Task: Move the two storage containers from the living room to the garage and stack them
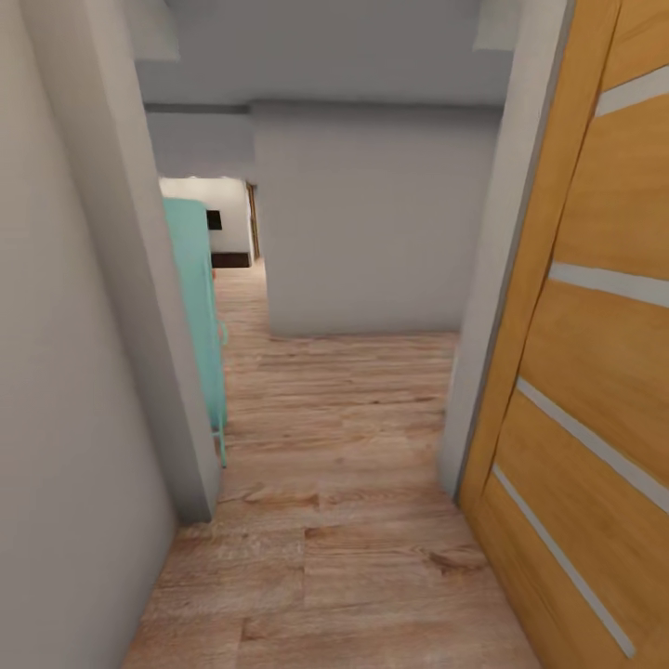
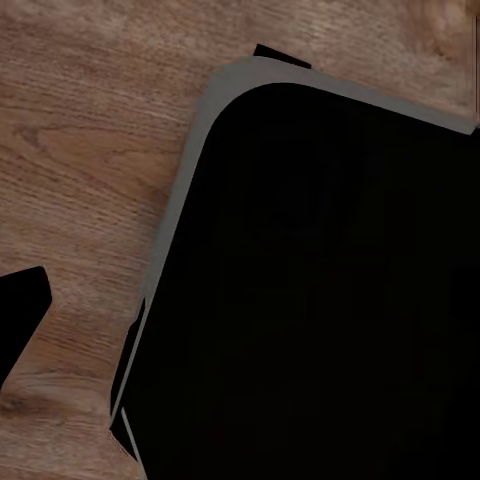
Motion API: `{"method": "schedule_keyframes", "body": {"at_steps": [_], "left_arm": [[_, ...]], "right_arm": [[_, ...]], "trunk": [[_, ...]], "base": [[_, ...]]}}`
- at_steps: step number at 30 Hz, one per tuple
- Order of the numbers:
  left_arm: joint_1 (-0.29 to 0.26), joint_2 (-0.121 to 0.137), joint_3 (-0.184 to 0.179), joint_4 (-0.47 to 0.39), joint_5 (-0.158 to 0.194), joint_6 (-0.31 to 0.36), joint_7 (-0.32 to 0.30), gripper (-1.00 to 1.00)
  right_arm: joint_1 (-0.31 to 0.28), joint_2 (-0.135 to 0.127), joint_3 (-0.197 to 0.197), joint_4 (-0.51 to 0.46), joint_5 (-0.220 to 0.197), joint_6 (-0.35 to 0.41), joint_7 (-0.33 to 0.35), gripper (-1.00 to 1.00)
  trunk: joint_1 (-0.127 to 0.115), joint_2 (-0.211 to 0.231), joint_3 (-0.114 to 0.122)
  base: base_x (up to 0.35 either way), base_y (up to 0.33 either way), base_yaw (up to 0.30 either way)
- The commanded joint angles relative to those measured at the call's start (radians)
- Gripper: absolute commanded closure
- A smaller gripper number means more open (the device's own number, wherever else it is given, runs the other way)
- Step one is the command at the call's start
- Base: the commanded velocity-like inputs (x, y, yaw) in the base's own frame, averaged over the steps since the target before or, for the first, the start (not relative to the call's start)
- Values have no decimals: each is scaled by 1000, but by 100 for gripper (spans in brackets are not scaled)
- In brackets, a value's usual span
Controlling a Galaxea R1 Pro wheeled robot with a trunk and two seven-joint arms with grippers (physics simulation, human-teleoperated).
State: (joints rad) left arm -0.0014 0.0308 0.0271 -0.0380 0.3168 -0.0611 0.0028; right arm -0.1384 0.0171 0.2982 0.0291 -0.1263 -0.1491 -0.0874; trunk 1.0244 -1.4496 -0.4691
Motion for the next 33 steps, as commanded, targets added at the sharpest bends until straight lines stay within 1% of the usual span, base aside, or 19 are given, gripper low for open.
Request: {"method": "schedule_keyframes", "body": {"at_steps": [1, 14, 16, 19, 26, 33], "left_arm": [[0, 0, 2, 0, 2, -2, 0, -100], [0, 0, 3, 0, 2, -2, 0, -100], [0, 1, 3, 1, 2, -4, 0, -100], [0, 0, 3, 1, 2, -4, 0, -100], [0, 0, 1, 1, 0, -2, 0, -100], [0, -1, -3, 1, -7, -2, 0, -100]], "right_arm": [[-1, 0, 8, 3, -10, -6, -2, -100], [-1, -1, 7, 3, -12, -6, 0, -100], [-1, -8, 3, 3, -16, -5, -1, -100], [-1, -10, 3, 3, -16, -6, -2, -100], [-1, -9, 15, 2, -3, -1, -2, -100], [-1, -11, 11, 2, -8, -3, 1, -100]], "trunk": [[1, 0, -1], [1, 0, -1], [1, 0, -1], [1, 0, -1], [1, 0, -1], [1, 0, -1]], "base": [[322, 0, 5], [322, 0, 1], [322, 0, 0], [322, 0, 0], [322, 0, 0], [322, 0, 0]]}}
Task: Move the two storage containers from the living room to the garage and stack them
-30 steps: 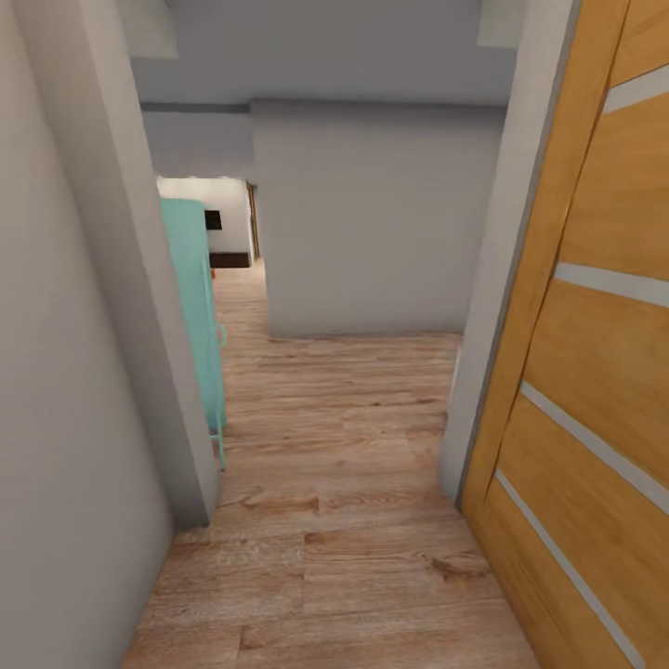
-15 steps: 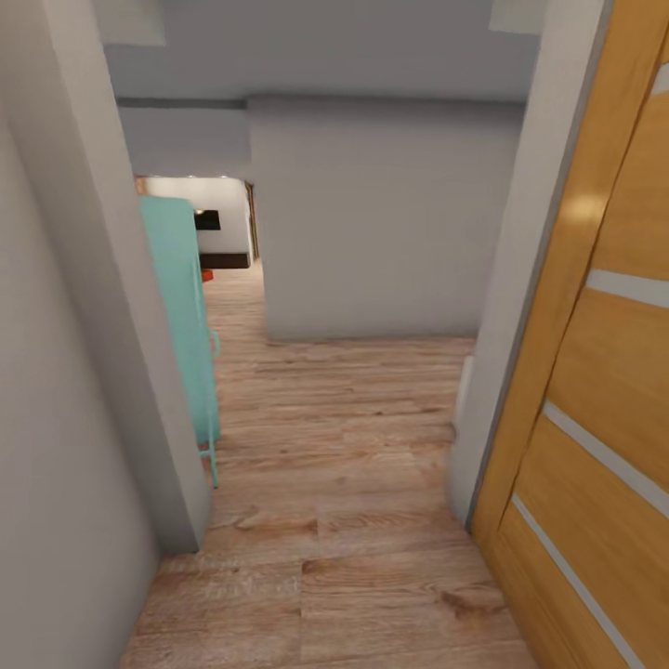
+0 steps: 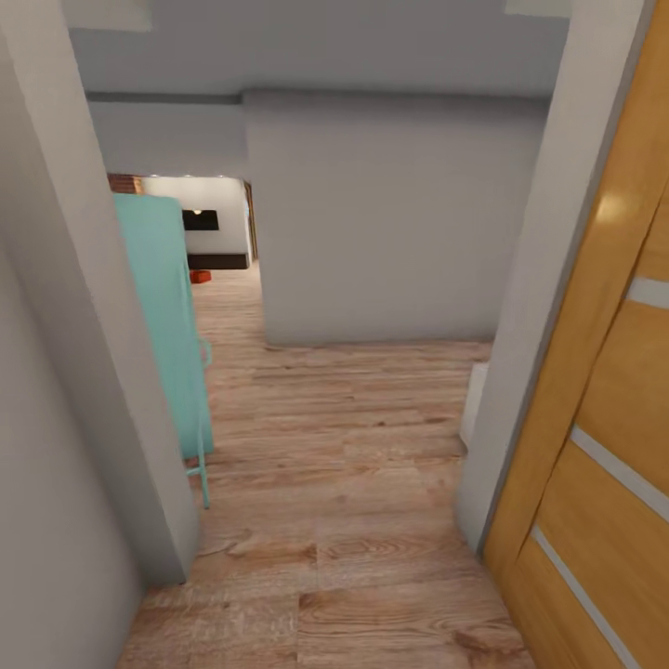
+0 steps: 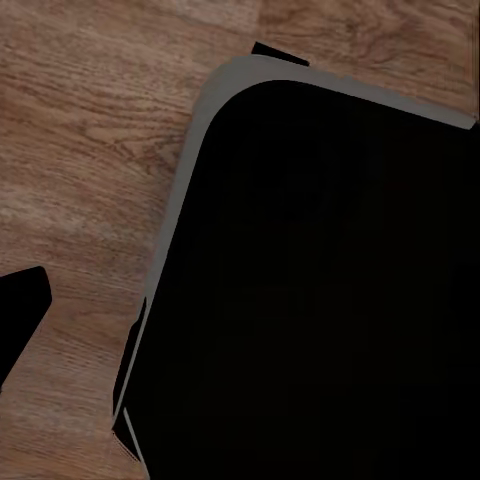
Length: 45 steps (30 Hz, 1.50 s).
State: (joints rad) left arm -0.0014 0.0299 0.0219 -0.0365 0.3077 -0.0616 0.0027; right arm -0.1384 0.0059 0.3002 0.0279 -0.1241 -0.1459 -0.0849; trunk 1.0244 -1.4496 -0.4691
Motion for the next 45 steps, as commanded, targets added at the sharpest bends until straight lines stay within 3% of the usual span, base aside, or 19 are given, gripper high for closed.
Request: {"method": "schedule_keyframes", "body": {"at_steps": [1, 45], "left_arm": [[0, 0, 1, 0, 2, -2, 0, -100], [0, 0, 3, 1, 5, -3, 0, -100]], "right_arm": [[-1, 0, 7, 3, -11, -7, -1, -100], [-1, 2, 13, 4, -8, -6, -6, -100]], "trunk": [[1, 0, -1], [1, 0, -1]], "base": [[322, 0, 0], [322, 0, 0]]}}
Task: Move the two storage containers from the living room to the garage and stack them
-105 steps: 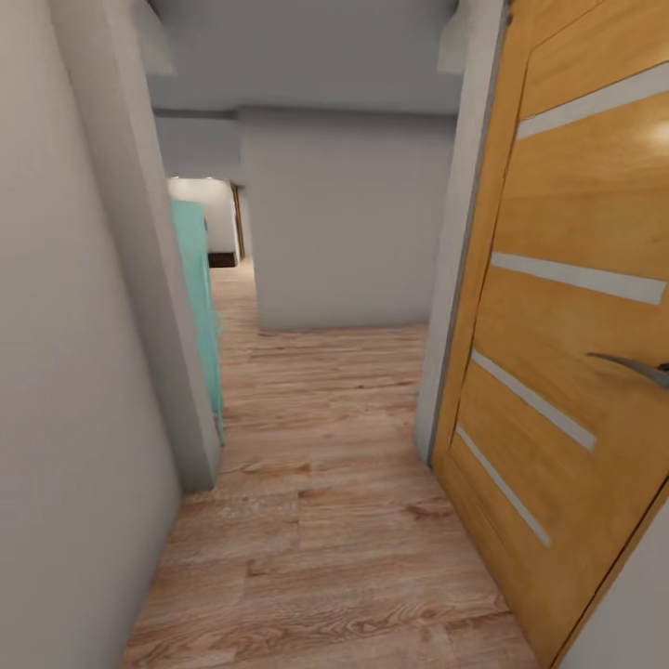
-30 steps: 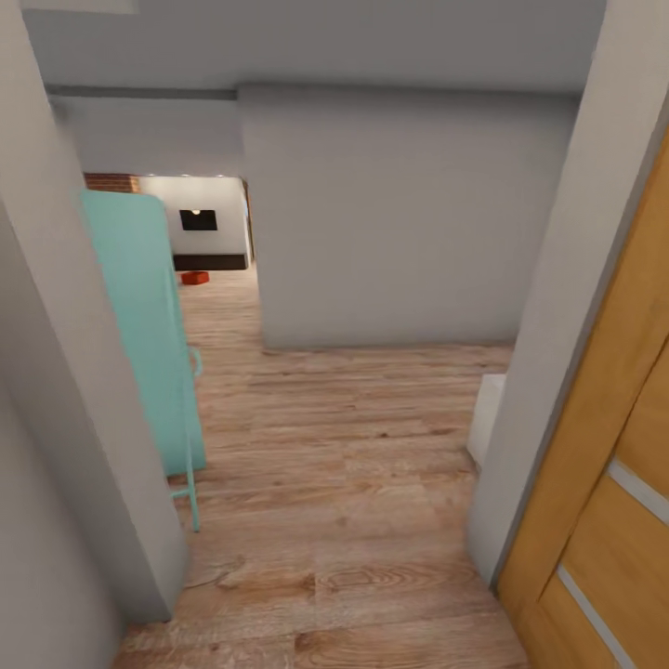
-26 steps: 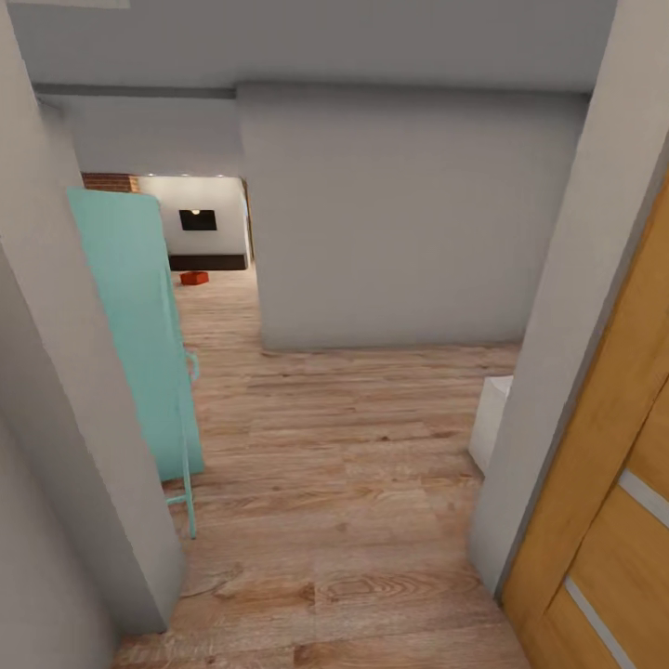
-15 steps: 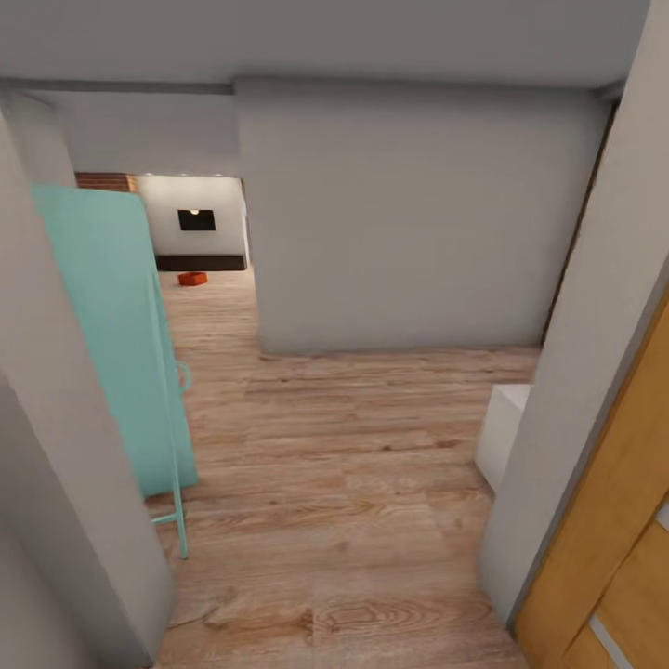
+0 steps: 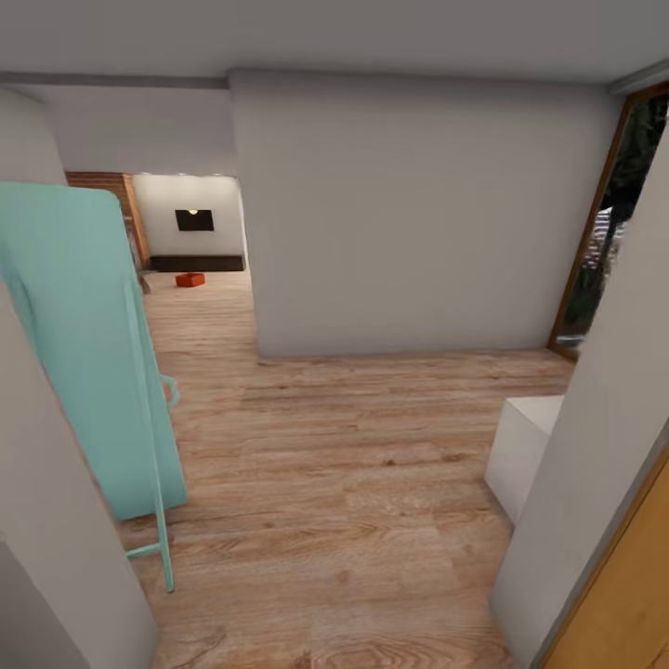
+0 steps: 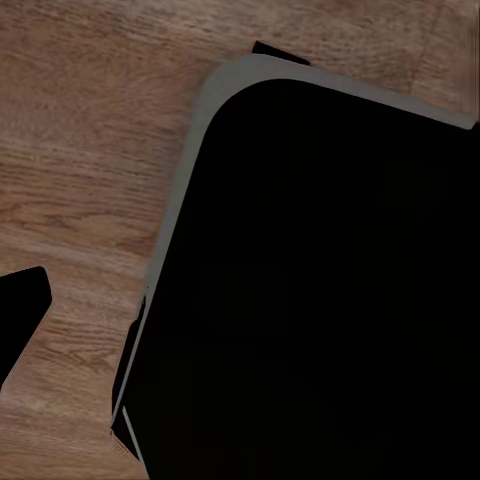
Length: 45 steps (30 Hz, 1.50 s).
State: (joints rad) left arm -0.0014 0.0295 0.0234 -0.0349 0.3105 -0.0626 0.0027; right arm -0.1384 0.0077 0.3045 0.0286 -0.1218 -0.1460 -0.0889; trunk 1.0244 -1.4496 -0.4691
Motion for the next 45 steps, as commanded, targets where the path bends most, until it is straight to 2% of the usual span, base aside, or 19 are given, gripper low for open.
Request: {"method": "schedule_keyframes", "body": {"at_steps": [1, 45], "left_arm": [[0, 0, 2, -1, 2, -2, 0, -100], [0, 0, 0, -2, 0, -2, 0, -100]], "right_arm": [[-1, 0, 9, 3, -10, -6, -2, -100], [-1, 0, 4, 3, -7, -10, -2, -100]], "trunk": [[1, 0, -1], [1, 0, -1]], "base": [[322, 0, 0], [322, 0, 0]]}}
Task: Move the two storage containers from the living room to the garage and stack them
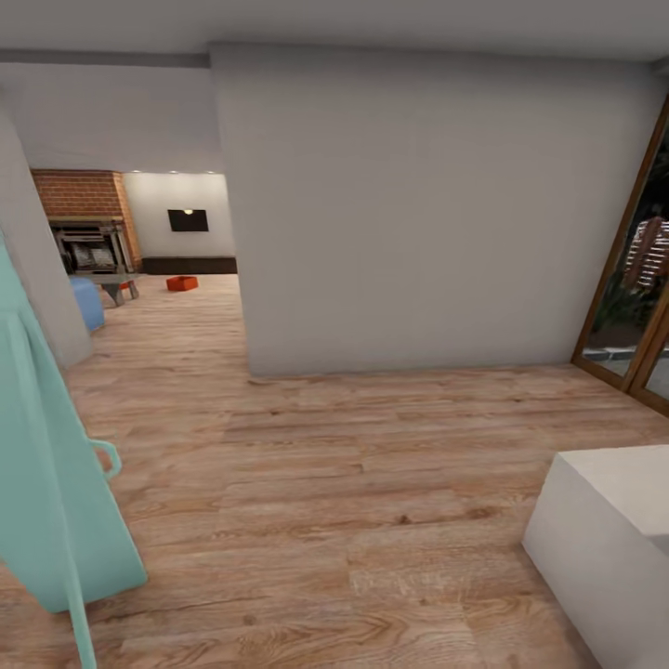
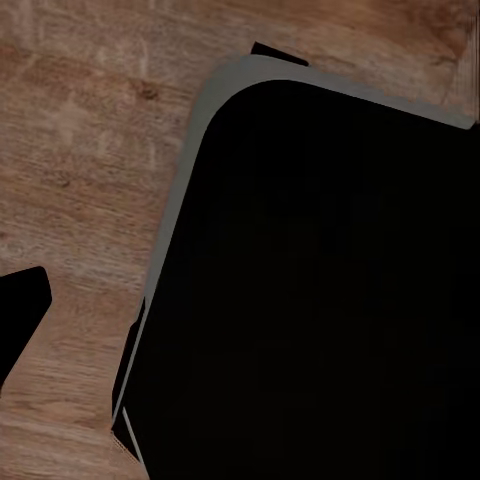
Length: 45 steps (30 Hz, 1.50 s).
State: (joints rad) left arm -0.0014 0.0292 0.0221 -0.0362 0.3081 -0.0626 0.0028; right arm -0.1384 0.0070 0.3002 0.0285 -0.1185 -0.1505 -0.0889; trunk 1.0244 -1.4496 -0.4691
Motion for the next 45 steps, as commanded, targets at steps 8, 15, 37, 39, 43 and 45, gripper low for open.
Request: {"method": "schedule_keyframes", "body": {"at_steps": [8, 15, 37, 39, 43, 45], "left_arm": [[0, 0, 2, -1, 3, -2, 0, -100], [0, 0, 4, 0, 5, -3, 0, -100], [0, 7, 8, -95, 8, -3, 8, -100], [0, 7, 8, -129, 9, -3, 25, -100], [0, 6, 10, -159, 10, -2, 53, -100], [0, 7, 9, -165, 12, -2, 63, -100]], "right_arm": [[-1, 3, 8, 4, -16, -5, 7, -100], [0, 0, 8, 5, -19, -4, 12, -100], [-1, -2, 8, 5, -11, -5, 12, -100], [-1, -2, 8, 5, -11, -6, 12, -100], [-1, -2, 8, 5, -10, -6, 12, -100], [-1, -2, 8, 5, -11, -6, 12, -100]], "trunk": [[1, 0, -1], [1, 0, -1], [1, 0, -1], [1, 0, -1], [1, 0, -1], [1, 0, -1]], "base": [[322, 0, 0], [322, 0, 0], [322, 0, 0], [322, 0, 0], [322, 0, 0], [322, 0, 0]]}}
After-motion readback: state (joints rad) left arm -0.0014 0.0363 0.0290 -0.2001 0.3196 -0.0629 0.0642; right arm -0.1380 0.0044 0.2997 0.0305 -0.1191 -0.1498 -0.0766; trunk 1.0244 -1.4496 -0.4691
